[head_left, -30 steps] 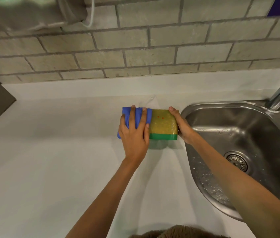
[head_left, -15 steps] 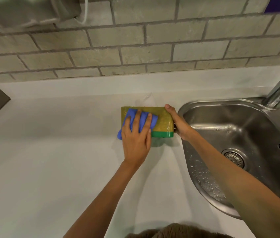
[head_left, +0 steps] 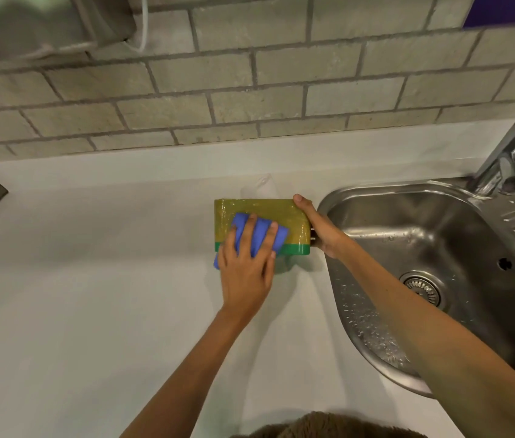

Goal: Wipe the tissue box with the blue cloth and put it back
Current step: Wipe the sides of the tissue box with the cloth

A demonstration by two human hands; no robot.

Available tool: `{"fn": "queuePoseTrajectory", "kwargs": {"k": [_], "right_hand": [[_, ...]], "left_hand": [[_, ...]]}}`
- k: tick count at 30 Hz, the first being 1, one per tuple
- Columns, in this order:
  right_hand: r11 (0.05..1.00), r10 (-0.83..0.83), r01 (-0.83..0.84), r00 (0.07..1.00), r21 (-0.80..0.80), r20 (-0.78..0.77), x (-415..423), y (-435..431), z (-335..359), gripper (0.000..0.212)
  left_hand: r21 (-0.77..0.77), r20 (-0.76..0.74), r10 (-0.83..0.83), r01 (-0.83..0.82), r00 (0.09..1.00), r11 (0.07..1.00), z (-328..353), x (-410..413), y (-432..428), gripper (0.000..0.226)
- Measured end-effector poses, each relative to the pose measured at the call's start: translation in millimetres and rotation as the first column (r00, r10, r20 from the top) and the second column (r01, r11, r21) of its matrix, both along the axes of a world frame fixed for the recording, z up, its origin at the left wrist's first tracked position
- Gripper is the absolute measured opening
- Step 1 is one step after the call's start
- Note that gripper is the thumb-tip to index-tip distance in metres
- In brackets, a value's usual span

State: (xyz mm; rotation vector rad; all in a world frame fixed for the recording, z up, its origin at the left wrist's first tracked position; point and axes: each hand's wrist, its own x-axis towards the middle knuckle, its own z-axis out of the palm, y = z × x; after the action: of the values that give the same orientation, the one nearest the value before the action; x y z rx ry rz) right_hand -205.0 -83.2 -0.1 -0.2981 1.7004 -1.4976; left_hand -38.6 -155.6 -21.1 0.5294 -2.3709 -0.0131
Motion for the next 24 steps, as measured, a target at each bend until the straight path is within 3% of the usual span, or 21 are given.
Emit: {"fn": "queuePoseTrajectory", "kwargs": {"k": [6, 11, 14, 19, 21, 24], "right_hand": [[1.0, 0.027, -0.027, 1.0, 0.014, 0.013, 5.5, -4.9, 3.5, 0.08], [0.999, 0.038, -0.038, 0.999, 0.017, -0.002, 3.3, -2.9, 5.4, 0.074], [0.999, 0.032, -0.032, 0.999, 0.021, 0.014, 2.2, -1.1, 6.6, 0.071], [0.999, 0.024, -0.024, 0.999, 0.022, 0.031, 3.4, -2.1, 8.7, 0.072], [1.0, 0.009, -0.01, 0.999, 0.021, 0.03, 5.3, -2.3, 9.7, 0.074], [1.0, 0.027, -0.028, 0.999, 0.013, 0.032, 4.2, -0.8, 9.1, 0.076]], "left_hand": [[0.283, -0.122, 0.207, -0.166, 0.971, 0.945, 28.3, -26.4, -17.4, 0.041], [0.125, -0.055, -0.002, 0.009, 0.998, 0.992, 19.1, -25.1, 3.5, 0.043], [0.072, -0.064, 0.004, 0.0, 0.998, 0.997, 4.8, -2.4, -9.8, 0.042], [0.39, -0.155, 0.236, -0.16, 0.959, 0.907, 23.0, -17.9, -36.0, 0.039], [0.36, -0.155, 0.233, -0.165, 0.96, 0.918, 31.0, -32.1, -28.6, 0.039], [0.188, -0.105, 0.066, -0.045, 0.992, 0.981, 30.0, -35.1, -11.0, 0.04]]}}
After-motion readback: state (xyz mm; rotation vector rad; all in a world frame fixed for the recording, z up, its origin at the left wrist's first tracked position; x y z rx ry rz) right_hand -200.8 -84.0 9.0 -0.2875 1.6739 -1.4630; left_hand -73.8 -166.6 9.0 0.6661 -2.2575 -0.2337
